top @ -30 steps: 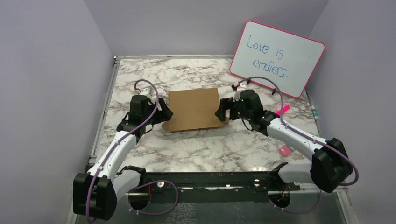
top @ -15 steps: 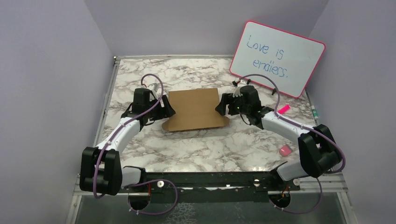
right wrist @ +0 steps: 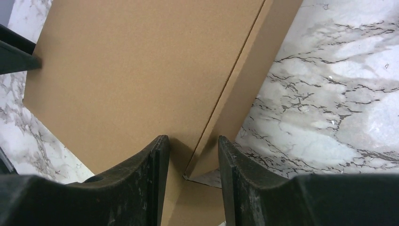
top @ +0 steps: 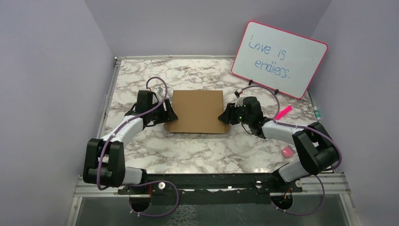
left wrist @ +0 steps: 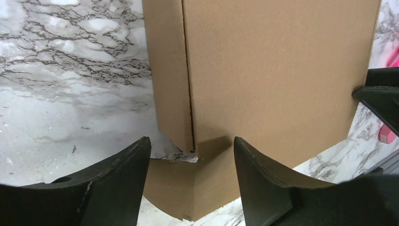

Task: Fold the paper box

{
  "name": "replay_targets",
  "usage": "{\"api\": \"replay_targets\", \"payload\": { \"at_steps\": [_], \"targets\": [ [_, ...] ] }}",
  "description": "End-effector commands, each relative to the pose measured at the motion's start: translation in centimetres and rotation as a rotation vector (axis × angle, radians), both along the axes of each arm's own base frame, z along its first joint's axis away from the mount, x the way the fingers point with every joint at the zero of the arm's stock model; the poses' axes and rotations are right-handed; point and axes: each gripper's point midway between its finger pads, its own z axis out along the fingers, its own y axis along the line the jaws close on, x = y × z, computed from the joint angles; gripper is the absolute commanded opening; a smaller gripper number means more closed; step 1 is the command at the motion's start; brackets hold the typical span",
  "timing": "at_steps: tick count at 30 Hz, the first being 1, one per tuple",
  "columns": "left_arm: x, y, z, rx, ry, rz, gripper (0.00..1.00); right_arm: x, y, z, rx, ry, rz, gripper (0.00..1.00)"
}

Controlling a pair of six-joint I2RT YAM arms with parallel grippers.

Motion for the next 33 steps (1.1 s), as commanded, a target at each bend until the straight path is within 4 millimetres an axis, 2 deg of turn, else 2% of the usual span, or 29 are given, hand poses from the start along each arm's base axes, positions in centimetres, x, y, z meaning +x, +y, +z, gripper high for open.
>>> {"api": "replay_targets", "payload": {
  "at_steps": [1,9,14,20,29,31,33],
  "targets": [
    [-1.0,-0.1,-1.5,-0.005,0.051,-0.033,0.64,-1.2,-1.5,-2.8,-0.075,0.061,-0.007,0.46],
    [-2.0,-0.2,-3.1,-0.003,0.123,-0.054,0.47,-0.2,-1.1,1.3,-0.02,-0.014,0.006,0.46],
    [-2.6,-1.4,-3.3,-0.073,0.15,-0.09,0.44,0.2,-1.0,2.9,0.026,-0.032,0.005,0.46],
    [-1.9,-1.6,-2.2,-0.092,0.109,-0.092,0.44,0.6,-0.9,2.6,0.03,-0.017,0.014,0.46],
    [0.4,0.1,1.6,-0.024,-0.043,-0.06,0.54,0.2,-1.5,-0.2,-0.023,0.043,0.004,0.46],
    [1.0,0.2,2.1,-0.023,-0.068,-0.048,0.54,0.0,-1.7,-0.7,-0.027,0.051,0.001,0.46],
    [1.3,0.4,1.8,-0.019,-0.066,-0.039,0.53,-0.1,-1.8,-1.0,-0.031,0.061,0.0,0.45]
  ]
}}
